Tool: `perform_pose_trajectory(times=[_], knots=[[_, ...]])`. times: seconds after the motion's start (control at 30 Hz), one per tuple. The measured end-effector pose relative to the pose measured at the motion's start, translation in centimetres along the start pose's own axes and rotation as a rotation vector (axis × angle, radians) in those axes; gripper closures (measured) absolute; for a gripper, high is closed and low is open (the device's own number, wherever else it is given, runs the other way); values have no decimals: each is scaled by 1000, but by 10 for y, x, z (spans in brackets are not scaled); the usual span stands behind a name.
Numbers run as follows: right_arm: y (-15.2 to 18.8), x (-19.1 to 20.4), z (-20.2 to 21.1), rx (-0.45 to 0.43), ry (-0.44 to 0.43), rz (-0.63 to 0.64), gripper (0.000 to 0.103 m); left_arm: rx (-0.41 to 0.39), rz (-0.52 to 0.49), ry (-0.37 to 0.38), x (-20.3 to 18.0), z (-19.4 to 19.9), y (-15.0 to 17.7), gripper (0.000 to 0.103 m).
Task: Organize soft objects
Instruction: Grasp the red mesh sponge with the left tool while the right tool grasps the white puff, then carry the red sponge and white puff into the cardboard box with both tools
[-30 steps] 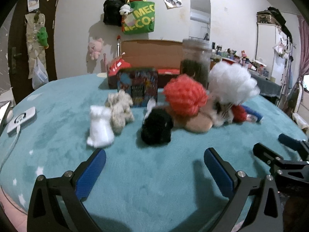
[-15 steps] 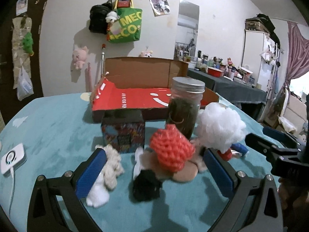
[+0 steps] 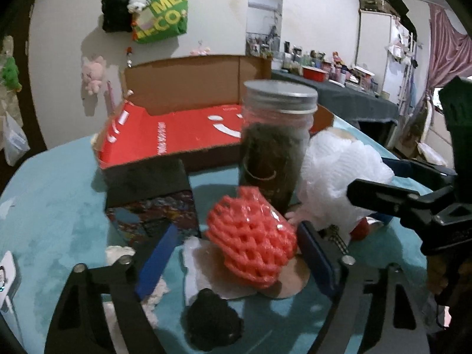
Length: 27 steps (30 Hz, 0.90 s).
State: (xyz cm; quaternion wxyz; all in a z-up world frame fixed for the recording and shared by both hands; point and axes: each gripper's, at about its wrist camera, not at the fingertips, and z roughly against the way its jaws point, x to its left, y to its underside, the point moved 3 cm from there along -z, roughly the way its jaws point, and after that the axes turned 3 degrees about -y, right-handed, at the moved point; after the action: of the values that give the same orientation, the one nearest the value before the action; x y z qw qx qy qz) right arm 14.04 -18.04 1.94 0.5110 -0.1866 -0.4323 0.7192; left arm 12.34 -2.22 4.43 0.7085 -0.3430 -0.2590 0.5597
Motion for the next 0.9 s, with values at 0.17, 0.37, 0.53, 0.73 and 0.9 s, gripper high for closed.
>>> perform_pose_trajectory(times=[0.17,0.37,0.53,0.73,0.9], knots=[[4,4,-12,45,-117,-12,21,42,-4,38,-2,-8,4,51],[8,3,-6,33,-175,-54,57,9,-4,51,-3,3,3,58],[14,12,6,-10,-111,-16,68,-2,-5,56,-1,11,2,60],[14,21,25,-67,-76,10,71,-20,-8,64,0,22,-3,61],[10,20,36,-95,-67,2,71,-23,4,57,5,28,-7,61]])
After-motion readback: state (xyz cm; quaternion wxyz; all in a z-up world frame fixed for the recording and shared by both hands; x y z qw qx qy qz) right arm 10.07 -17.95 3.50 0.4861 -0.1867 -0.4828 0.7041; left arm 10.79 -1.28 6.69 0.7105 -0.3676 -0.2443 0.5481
